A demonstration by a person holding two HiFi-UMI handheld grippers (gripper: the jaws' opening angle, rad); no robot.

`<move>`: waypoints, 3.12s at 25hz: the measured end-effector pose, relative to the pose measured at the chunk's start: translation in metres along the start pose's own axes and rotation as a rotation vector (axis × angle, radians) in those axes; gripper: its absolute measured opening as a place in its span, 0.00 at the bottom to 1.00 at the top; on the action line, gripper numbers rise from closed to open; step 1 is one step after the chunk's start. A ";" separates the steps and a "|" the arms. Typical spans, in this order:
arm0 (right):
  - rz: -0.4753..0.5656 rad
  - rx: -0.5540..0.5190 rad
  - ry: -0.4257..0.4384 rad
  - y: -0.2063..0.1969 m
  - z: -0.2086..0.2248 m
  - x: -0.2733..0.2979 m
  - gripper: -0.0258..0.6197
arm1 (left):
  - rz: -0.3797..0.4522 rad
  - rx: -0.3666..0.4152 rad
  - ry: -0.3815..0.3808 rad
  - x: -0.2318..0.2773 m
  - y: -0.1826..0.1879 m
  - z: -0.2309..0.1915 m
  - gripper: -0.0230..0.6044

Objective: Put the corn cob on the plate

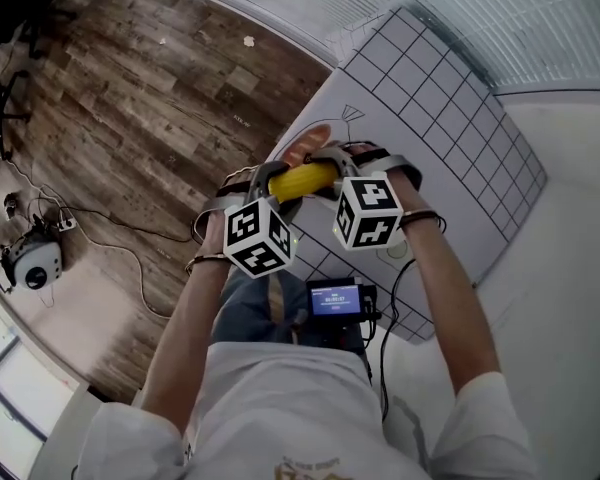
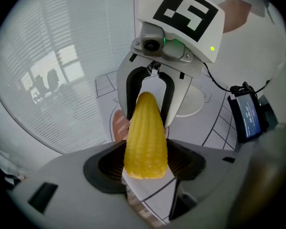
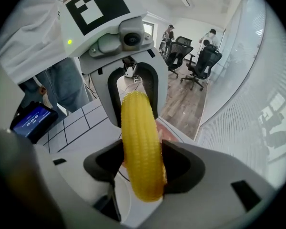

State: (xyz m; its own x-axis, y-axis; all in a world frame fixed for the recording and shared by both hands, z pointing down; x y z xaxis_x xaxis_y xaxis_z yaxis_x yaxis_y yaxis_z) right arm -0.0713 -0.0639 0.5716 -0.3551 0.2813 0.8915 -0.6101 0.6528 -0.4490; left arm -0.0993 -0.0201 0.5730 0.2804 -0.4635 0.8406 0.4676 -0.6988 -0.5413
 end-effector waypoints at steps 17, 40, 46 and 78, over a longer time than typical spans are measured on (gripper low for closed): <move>-0.022 0.168 -0.133 -0.012 -0.014 -0.037 0.44 | -0.005 0.204 -0.065 -0.009 0.036 0.010 0.45; -0.077 0.670 -0.369 -0.082 -0.082 -0.078 0.44 | 0.008 0.674 -0.359 0.032 0.104 0.068 0.45; -0.080 0.740 -0.397 -0.086 -0.093 -0.077 0.43 | -0.001 0.739 -0.410 0.037 0.105 0.076 0.45; -0.074 0.745 -0.453 -0.101 -0.097 -0.051 0.43 | -0.072 0.776 -0.437 0.067 0.091 0.075 0.45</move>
State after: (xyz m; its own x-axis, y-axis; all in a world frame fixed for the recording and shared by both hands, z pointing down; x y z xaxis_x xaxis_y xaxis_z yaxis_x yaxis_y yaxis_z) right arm 0.0766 -0.0758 0.5776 -0.4473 -0.1533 0.8812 -0.8905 -0.0159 -0.4547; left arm 0.0250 -0.0740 0.5817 0.4486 -0.0725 0.8908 0.8877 -0.0795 -0.4536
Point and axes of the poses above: the fingertips, and each gripper's own axes: x forward along the fingers, z to its right, y out of its top, the point moved 4 cm from there along -x, backward along the fingers, and after that the axes turned 1 degree about z, right-handed, at the moved point
